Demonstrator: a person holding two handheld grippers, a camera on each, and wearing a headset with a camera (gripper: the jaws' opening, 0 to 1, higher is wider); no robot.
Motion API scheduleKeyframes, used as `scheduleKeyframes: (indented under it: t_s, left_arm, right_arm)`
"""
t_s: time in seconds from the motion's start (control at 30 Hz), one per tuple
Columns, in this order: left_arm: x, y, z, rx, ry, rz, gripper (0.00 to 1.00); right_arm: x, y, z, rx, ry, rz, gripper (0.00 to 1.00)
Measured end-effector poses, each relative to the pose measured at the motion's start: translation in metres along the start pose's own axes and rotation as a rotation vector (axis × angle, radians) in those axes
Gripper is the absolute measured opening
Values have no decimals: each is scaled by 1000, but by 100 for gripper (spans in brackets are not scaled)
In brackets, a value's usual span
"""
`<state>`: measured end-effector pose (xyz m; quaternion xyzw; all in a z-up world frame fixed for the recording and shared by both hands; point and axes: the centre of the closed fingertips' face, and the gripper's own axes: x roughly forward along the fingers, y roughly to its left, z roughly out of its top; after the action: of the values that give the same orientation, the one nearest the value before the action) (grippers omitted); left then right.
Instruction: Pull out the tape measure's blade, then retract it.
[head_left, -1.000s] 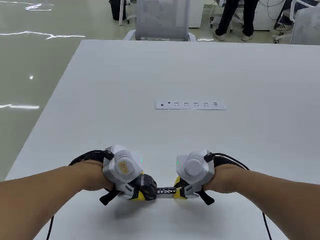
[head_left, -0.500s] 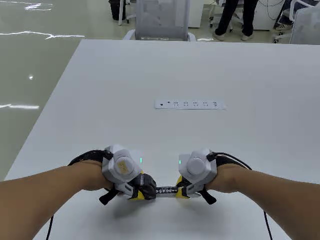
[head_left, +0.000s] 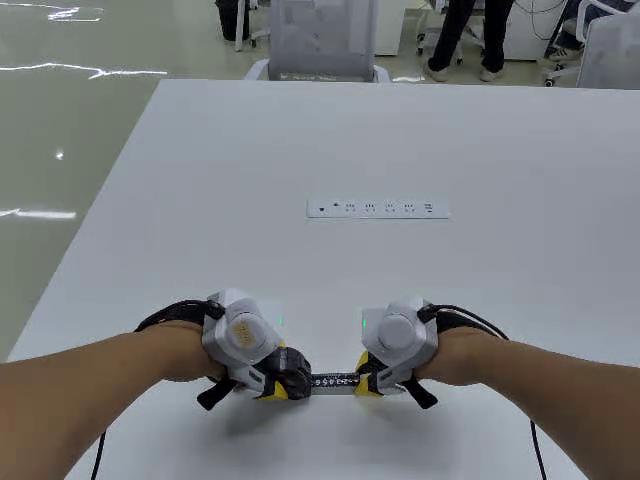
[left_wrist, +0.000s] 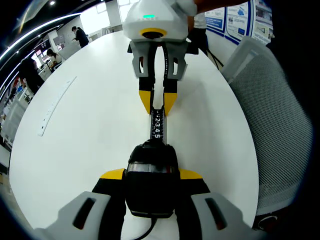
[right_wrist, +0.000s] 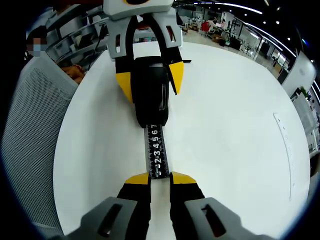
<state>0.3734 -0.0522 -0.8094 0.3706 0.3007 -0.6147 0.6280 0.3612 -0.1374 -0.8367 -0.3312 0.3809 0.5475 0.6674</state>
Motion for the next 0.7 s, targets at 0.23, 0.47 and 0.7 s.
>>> scheduleKeyframes:
  t_s: [0.23,0.47,0.7]
  left_arm:
    - [0,0,0,-1,-3,1,33]
    - [0,0,0,-1,-3,3,33]
    - [0,0,0,-2,-4,4,33]
  right_arm:
    - [-2,0,-4,1,4,1,13]
    - [-3,-1,-7,2,9,-2,12]
    - [-5,0,-11,10,7,-3,13]
